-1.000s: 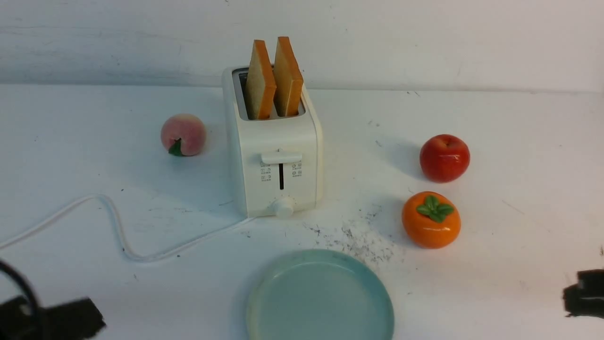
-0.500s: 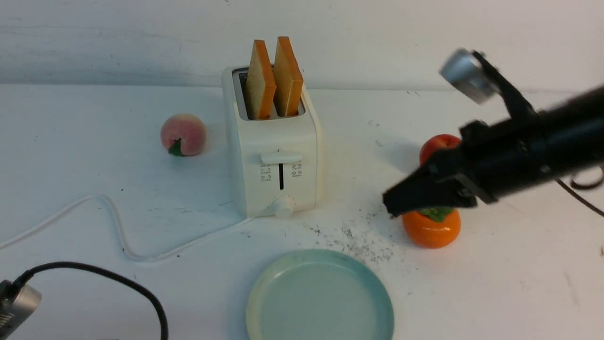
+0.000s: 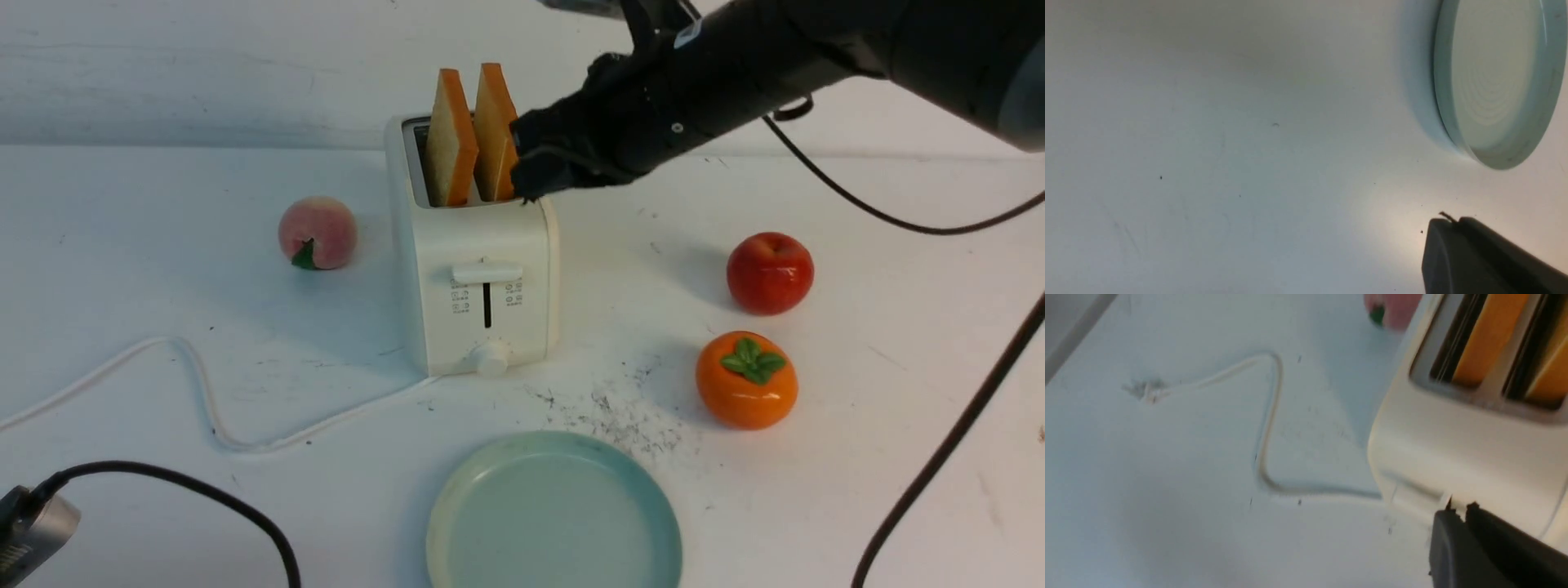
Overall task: Take toasted bread from bread machine on white table place on plate.
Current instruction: 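Grasp the toast slice in the toaster and pull it up out of the slot with the right gripper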
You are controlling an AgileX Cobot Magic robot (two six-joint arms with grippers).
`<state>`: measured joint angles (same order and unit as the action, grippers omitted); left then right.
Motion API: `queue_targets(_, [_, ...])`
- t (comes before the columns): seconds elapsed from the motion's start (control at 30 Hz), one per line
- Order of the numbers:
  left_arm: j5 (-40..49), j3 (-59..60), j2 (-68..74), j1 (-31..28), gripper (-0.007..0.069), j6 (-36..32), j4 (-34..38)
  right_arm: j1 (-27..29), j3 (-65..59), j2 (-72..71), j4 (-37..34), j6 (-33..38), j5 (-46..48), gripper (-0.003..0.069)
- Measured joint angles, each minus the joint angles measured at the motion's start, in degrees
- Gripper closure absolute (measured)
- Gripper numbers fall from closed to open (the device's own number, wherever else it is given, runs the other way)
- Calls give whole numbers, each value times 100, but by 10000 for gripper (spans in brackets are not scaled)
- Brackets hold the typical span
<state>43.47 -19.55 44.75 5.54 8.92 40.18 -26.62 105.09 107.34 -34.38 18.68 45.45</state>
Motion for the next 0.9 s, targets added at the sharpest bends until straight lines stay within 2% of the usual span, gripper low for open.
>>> queue_targets(0.1, [0, 0, 0, 0, 638, -35, 0, 0, 25, 68, 11, 0, -496, 526])
queue_targets(0.17, [0, 0, 0, 0, 638, -47, -5, 0, 32, 145, 11, 0, -920, 444])
queue_targets(0.37, [-142, 0, 0, 0, 638, -51, -5, 0, 38, 384, -28, 0, -1284, 302])
queue_targets(0.5, [-167, 0, 0, 0, 638, -59, 1, 0, 43, 536, -50, 21, -1468, 280])
queue_targets(0.7, [-172, 0, 0, 0, 636, -66, 6, 0, 43, 762, -50, 358, -1866, 278])
queue_targets(0.9, [-172, 0, 0, 0, 630, -66, 12, 0, 43, 887, -140, 391, -2196, 278])
